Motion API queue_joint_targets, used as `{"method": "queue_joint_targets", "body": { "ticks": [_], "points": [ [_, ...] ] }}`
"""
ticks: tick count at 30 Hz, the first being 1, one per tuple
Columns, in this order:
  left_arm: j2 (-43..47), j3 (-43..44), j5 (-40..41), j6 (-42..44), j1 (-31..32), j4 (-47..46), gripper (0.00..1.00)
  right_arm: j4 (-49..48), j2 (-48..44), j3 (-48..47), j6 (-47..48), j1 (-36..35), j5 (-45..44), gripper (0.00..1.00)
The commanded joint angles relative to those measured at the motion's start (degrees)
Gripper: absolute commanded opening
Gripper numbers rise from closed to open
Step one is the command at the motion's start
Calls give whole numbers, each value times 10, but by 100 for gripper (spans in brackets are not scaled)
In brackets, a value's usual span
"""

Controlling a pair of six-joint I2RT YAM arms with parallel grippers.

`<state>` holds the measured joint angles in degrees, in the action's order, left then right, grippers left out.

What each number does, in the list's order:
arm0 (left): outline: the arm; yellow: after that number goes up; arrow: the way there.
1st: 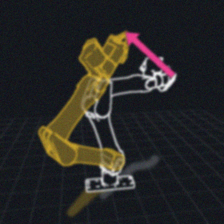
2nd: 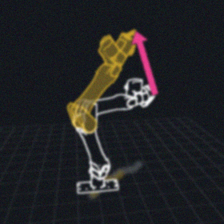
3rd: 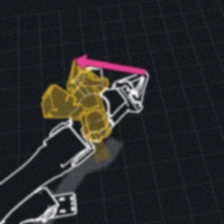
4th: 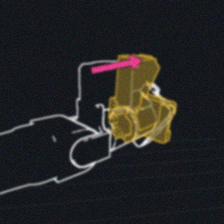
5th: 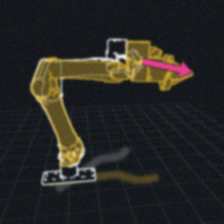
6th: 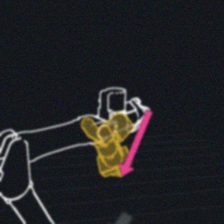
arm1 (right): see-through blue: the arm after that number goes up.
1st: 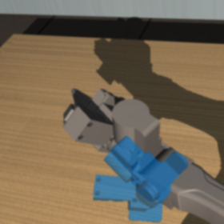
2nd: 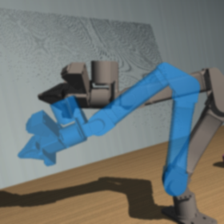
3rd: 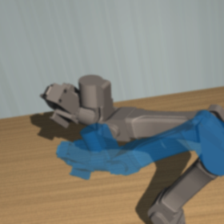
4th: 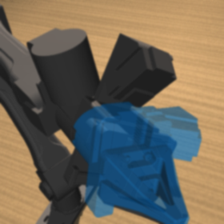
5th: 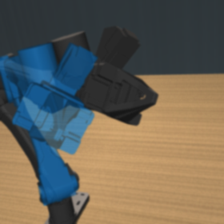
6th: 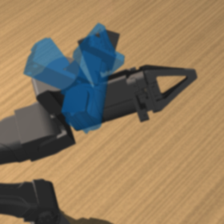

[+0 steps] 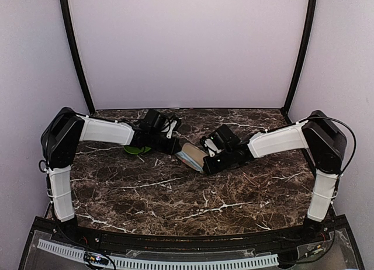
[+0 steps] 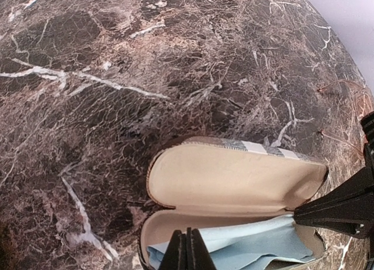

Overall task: Organize the sunglasses
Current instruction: Place the folded cleaning cloth in the sunglasses case.

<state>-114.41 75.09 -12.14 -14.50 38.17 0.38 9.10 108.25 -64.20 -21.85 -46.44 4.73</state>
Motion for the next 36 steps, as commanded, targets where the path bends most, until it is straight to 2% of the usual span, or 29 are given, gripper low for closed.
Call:
{"method": "queue_joint_targets", "body": {
  "ticks": [1, 21, 29, 36],
  "points": [
    [-6, 25, 7, 13, 2, 15, 1, 0, 6, -13, 3, 4, 5, 0],
    [-27, 44, 7, 24, 3, 28, 7, 2, 3, -9, 0, 4, 8, 1],
    [-26, 56, 7, 21, 3, 40, 22, 9, -7, -13, -3, 3, 2, 12],
    [-15, 56, 7, 21, 3, 42, 27, 14, -29, -12, -6, 3, -7, 19]
  ]
}}
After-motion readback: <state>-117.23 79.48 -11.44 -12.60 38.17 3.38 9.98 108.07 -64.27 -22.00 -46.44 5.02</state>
